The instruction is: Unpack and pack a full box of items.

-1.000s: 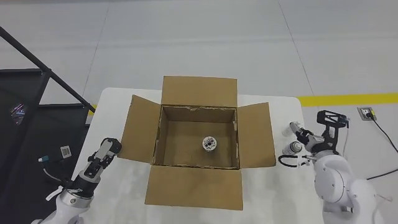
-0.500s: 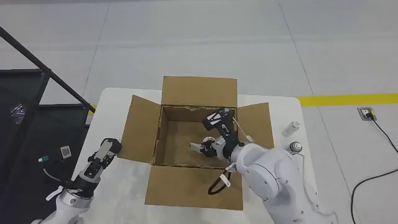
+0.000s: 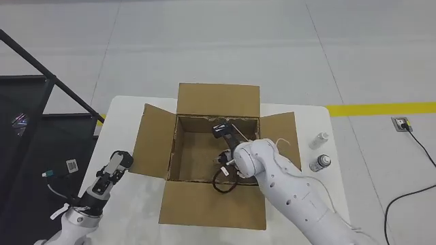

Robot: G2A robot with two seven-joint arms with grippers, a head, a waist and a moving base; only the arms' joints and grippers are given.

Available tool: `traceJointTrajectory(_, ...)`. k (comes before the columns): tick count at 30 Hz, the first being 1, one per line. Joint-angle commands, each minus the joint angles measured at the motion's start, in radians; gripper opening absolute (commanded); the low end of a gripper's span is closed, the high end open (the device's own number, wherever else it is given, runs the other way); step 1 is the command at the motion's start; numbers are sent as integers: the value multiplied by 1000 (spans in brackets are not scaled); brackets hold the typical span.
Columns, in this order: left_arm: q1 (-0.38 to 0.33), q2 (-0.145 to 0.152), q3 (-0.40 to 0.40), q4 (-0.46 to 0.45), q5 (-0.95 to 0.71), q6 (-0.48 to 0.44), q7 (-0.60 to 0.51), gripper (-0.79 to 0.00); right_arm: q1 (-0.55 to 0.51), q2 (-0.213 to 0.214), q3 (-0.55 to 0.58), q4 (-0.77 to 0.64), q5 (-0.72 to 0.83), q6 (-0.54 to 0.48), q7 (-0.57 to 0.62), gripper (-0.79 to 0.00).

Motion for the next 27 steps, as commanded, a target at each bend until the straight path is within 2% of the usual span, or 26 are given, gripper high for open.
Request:
traceJointTrajectory(1,0,0,0,0,0,0,0,0,11,-8,-10,27,1,4,6,-354)
traceJointTrajectory(3,0,0,0,0,0,0,0,0,16,-14,-14,43,5,4,6,-631)
traceJointTrajectory(5,0,0,0,0,0,0,0,0,19,-17,-12,51,5,4,6,-785)
traceJointTrajectory(10,0,0,0,0,0,0,0,0,5,-16,5,11,-10,8,0,-785)
traceJointTrajectory(18,0,0,0,0,0,0,0,0,-74,17,87,-175,-58,18,50,-785)
traceJointTrajectory(22,0,0,0,0,0,0,0,0,-165,46,162,-393,-90,13,85,-785)
traceJointTrajectory(27,0,0,0,0,0,0,0,0,-343,87,293,-774,-127,-17,133,-785)
